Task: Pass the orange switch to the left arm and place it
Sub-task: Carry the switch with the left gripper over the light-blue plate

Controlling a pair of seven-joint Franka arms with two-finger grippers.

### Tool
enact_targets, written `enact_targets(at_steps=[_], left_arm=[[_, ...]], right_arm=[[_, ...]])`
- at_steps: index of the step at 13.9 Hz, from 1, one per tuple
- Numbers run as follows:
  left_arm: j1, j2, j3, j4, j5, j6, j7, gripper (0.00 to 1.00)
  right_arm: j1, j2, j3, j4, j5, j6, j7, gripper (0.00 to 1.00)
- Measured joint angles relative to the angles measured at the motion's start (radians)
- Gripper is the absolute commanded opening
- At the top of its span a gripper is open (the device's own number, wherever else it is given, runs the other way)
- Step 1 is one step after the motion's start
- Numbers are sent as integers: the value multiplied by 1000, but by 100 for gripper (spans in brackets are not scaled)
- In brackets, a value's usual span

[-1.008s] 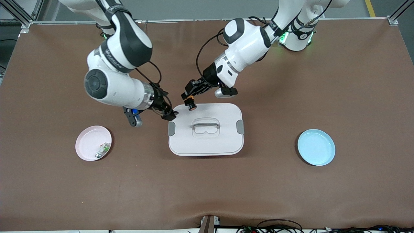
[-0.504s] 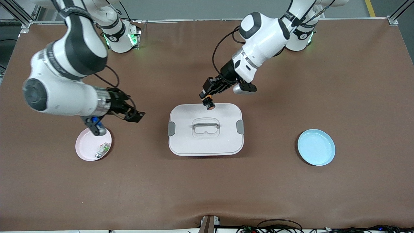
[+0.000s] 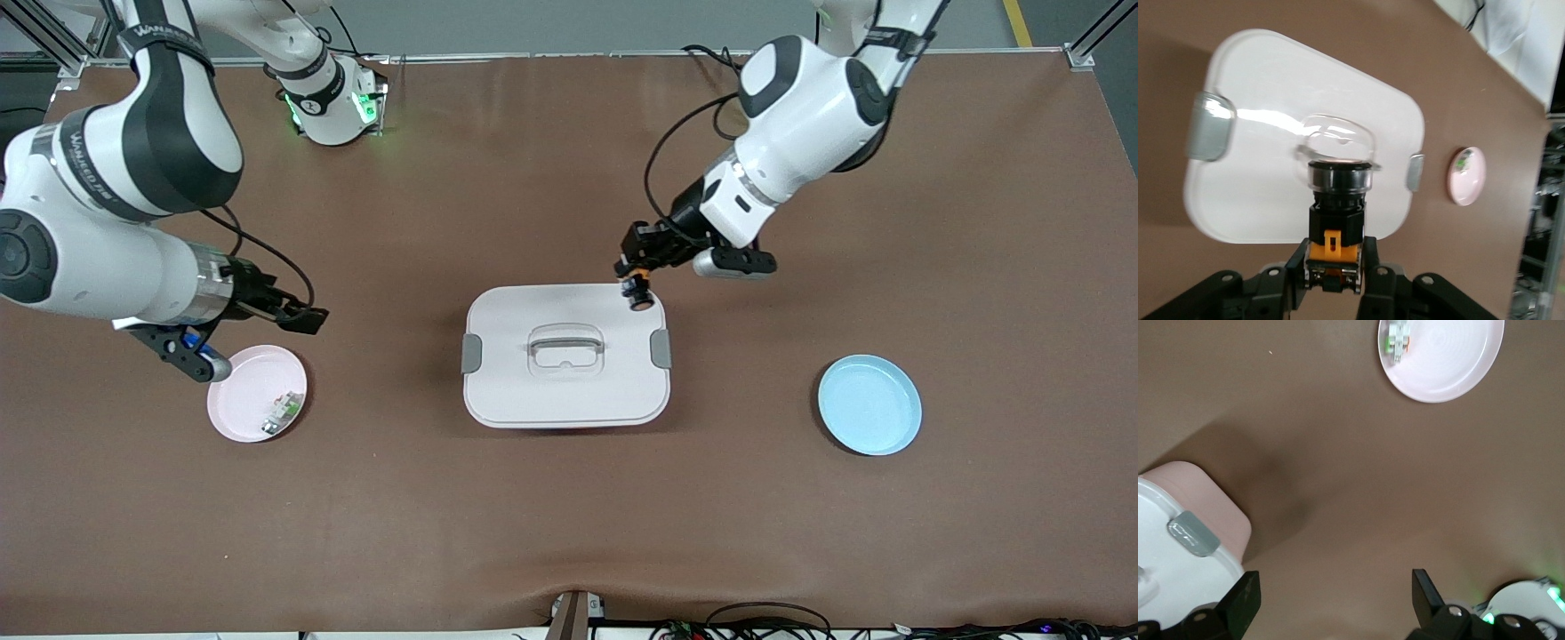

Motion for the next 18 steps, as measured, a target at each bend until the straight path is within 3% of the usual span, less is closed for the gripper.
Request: enact_targets(at_steps=[4, 9, 13, 18], left_arm=[[140, -36, 2, 132, 239, -338, -1, 15], [255, -37, 3, 191, 447, -527, 74, 17], [453, -36, 10, 193, 475, -573, 236, 17], [658, -11, 19, 192, 482, -578, 257, 17]], right_arm=[[-47, -5, -1, 53, -143, 0, -369, 100], [-119, -14, -2, 138, -208, -18, -775, 100], [-181, -17, -2, 192, -204, -37, -815, 100], [-182, -40, 4, 260, -203, -62, -778, 100]])
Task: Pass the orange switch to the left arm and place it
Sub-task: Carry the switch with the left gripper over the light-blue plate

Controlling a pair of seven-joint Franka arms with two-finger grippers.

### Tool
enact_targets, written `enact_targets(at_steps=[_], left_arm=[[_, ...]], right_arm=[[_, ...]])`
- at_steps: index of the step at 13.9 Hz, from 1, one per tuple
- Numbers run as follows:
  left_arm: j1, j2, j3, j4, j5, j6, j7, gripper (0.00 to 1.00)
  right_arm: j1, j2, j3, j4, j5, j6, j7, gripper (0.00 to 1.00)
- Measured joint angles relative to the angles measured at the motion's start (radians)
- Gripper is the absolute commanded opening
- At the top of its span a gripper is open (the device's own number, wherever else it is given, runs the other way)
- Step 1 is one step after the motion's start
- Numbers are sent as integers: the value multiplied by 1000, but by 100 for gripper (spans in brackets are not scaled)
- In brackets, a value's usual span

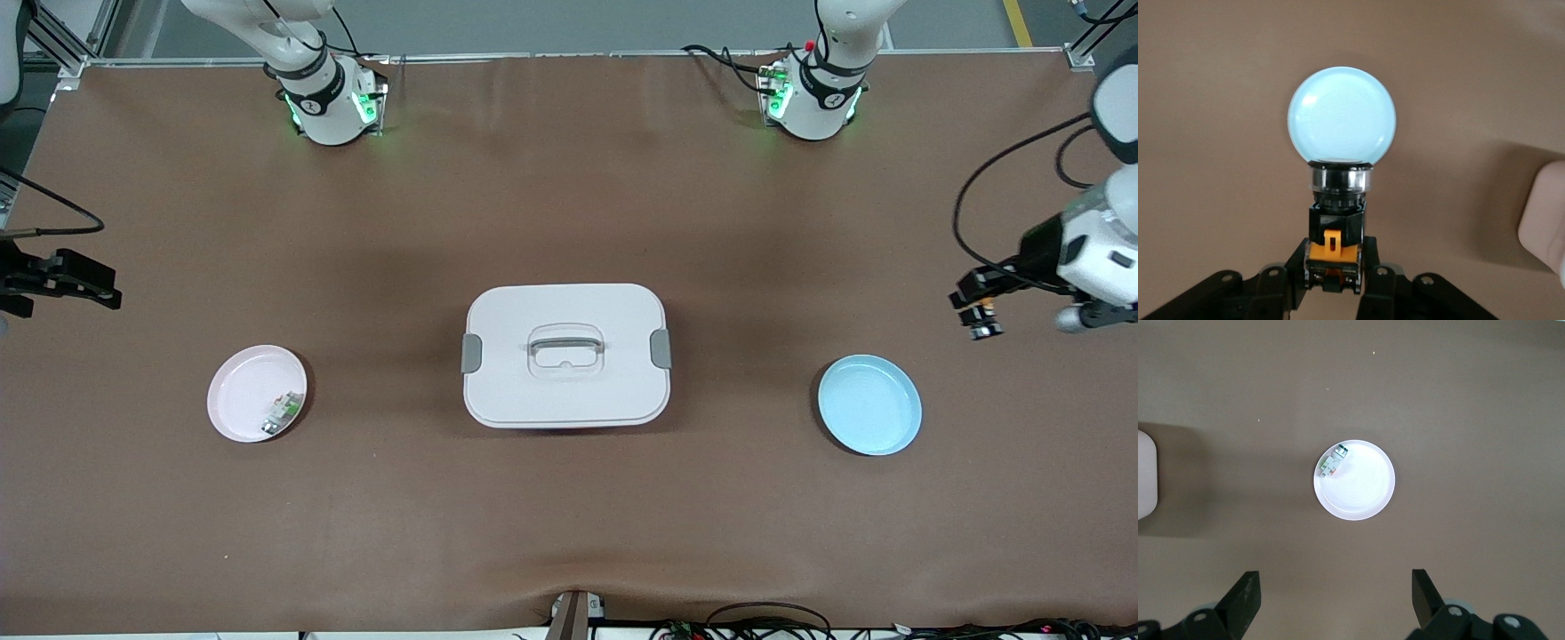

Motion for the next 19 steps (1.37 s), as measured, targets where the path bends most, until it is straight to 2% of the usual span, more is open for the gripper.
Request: enact_targets(at_steps=[3, 5, 8, 12, 16, 19], left_arm=[[73, 36, 1, 2, 52, 3, -5, 17], [93, 63, 1, 10, 66, 13, -75, 17], [93, 108, -4, 21, 93, 84, -329, 17], [12, 164, -19, 23, 264, 151, -777, 16], [-56, 230, -21, 23, 292, 198, -1064, 16], [-89, 281, -20, 23, 299, 229, -1162, 16]], right_arm=[[0, 1, 6, 0, 4, -15, 5, 100], [0, 1, 5, 0, 5, -54, 10, 100], [0, 1, 7, 0, 10, -81, 76, 100], [2, -15, 12, -30, 12, -95, 130, 100], [-29, -58, 6, -114, 26, -50, 130, 100], [-36, -149, 6, -264, 36, 67, 130, 100]])
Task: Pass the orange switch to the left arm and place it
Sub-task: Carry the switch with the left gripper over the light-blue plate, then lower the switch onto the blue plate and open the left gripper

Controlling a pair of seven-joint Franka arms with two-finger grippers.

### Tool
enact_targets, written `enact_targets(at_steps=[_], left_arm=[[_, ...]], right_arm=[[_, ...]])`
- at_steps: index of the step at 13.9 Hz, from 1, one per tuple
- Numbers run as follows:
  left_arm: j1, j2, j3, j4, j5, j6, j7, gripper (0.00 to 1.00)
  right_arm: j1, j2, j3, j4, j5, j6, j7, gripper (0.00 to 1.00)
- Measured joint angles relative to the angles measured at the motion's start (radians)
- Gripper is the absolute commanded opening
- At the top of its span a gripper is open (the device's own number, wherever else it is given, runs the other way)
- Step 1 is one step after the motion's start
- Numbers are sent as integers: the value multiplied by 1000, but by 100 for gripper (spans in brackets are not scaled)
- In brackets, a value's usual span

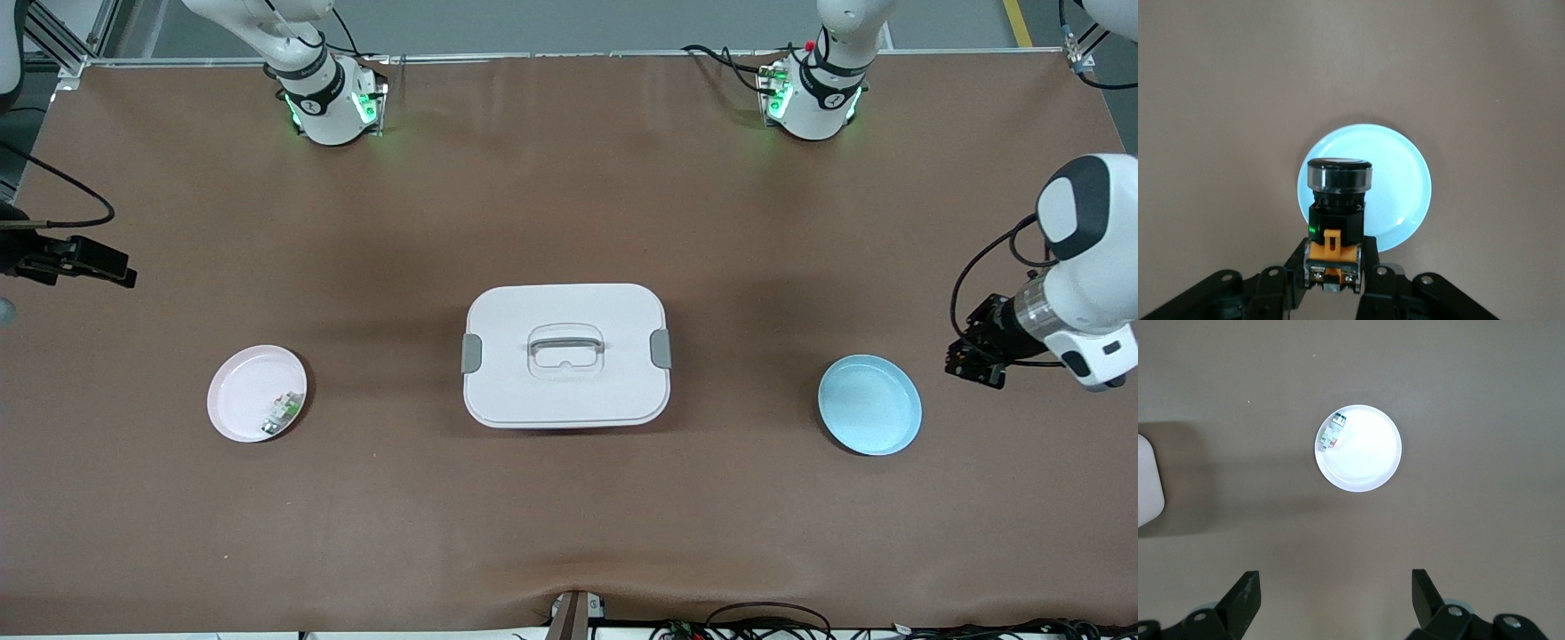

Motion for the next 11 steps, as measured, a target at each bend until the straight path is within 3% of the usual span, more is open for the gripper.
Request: enact_targets(at_steps=[5, 11], left_arm=[[-66, 115, 0, 0, 194, 39, -257, 16], [-70, 233, 4, 5, 291, 88, -389, 16]], right_arm=[[0, -63, 2, -56, 0, 36, -52, 100], [0, -70, 2, -21, 0, 47, -59, 100]])
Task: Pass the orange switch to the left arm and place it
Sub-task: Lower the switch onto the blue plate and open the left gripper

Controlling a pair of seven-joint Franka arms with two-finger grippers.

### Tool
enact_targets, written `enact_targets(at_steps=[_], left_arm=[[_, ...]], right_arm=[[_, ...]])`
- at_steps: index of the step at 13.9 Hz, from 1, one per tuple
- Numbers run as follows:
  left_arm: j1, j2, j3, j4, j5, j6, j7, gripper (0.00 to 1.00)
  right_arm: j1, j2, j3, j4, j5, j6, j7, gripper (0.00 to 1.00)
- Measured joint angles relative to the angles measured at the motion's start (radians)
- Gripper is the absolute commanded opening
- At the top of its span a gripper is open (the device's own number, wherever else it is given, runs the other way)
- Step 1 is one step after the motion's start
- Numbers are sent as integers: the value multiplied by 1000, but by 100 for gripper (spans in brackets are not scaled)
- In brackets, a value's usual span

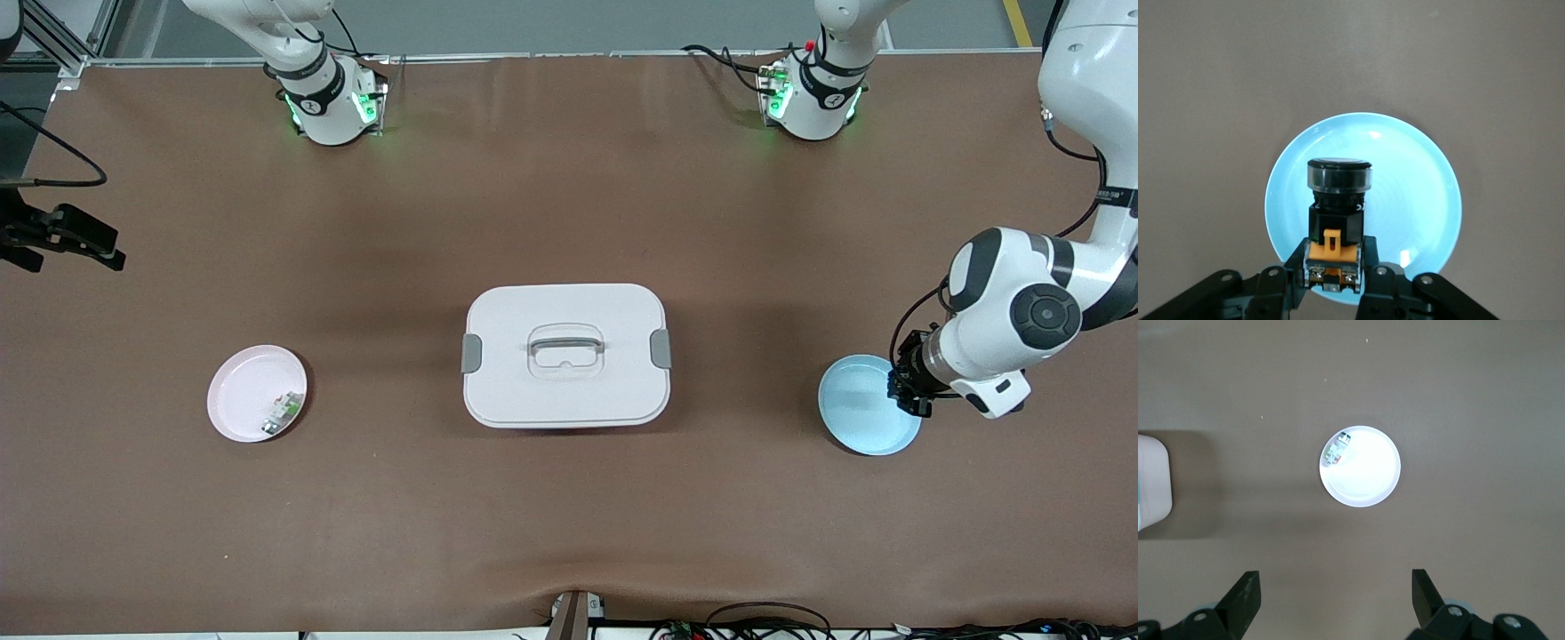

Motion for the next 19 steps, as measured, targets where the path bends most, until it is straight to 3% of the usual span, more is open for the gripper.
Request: enact_targets(at_steps=[10, 17, 19], left_arm=[[-17, 126, 5, 13, 55, 61, -67, 16], [-44, 174, 36, 37, 94, 100, -84, 23], [-56, 181, 49, 43, 97, 106, -85, 42]], right_arm=[[-1, -1, 0, 31, -2, -12, 1, 100], [-9, -1, -11, 31, -2, -38, 5, 100], [-1, -1, -32, 31, 3, -43, 28, 100]])
